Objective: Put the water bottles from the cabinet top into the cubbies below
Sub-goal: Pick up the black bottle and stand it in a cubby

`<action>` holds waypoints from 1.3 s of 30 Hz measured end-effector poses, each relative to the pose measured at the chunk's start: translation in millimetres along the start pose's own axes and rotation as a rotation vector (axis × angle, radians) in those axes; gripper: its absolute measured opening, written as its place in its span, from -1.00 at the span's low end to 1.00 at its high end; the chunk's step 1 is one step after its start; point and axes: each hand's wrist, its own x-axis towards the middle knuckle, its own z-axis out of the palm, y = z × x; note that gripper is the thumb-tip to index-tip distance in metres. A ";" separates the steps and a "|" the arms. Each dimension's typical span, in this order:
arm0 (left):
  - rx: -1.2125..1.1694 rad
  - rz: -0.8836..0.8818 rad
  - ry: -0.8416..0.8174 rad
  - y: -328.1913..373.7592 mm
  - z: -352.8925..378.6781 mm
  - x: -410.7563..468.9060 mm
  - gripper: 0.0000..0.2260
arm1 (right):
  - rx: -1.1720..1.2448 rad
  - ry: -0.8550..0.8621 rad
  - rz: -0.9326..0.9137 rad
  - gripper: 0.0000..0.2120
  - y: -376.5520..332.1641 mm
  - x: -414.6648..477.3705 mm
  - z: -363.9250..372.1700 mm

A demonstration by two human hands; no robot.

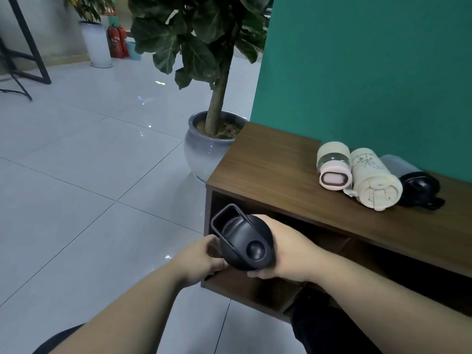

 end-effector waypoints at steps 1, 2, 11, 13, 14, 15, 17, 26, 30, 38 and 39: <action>0.058 0.002 -0.012 -9.5 8.3 8.2 -0.67 | 0.056 0.009 0.059 -0.19 14.6 0.3 9.6; 0.118 0.010 -0.026 -16.8 17.1 15.6 -0.58 | 0.112 0.020 0.120 -0.20 28.2 3.2 19.0; 0.159 -0.035 0.166 -39.6 70.7 78.3 -0.60 | 0.430 0.202 0.432 -0.08 114.8 57.4 73.4; 0.187 -0.048 0.206 -40.8 77.1 88.9 -0.61 | 0.464 0.218 0.488 -0.02 127.5 64.7 76.8; 0.194 -0.054 0.215 -43.1 80.5 94.0 -0.62 | 0.482 0.218 0.495 -0.06 132.7 66.8 78.0; 0.196 -0.060 0.223 -44.6 83.5 98.3 -0.62 | 0.502 0.218 0.490 -0.14 136.8 68.1 79.1; 0.194 -0.081 0.239 -47.8 90.2 105.7 -0.62 | 0.540 0.213 0.476 -0.27 143.7 71.0 82.0; 0.053 -0.176 0.314 -49.9 112.5 121.6 -0.60 | 0.625 0.259 0.443 -0.30 163.6 81.3 93.7; -0.011 -0.182 0.335 -56.1 120.4 129.0 -0.60 | 0.639 0.255 0.434 -0.28 168.3 82.4 95.0; -0.058 -0.194 0.385 -63.2 124.1 136.5 -0.58 | 0.683 0.234 0.419 -0.30 174.1 87.1 99.2; -0.047 -0.197 0.383 -66.6 124.9 137.9 -0.56 | 0.686 0.236 0.428 -0.31 175.5 87.5 99.8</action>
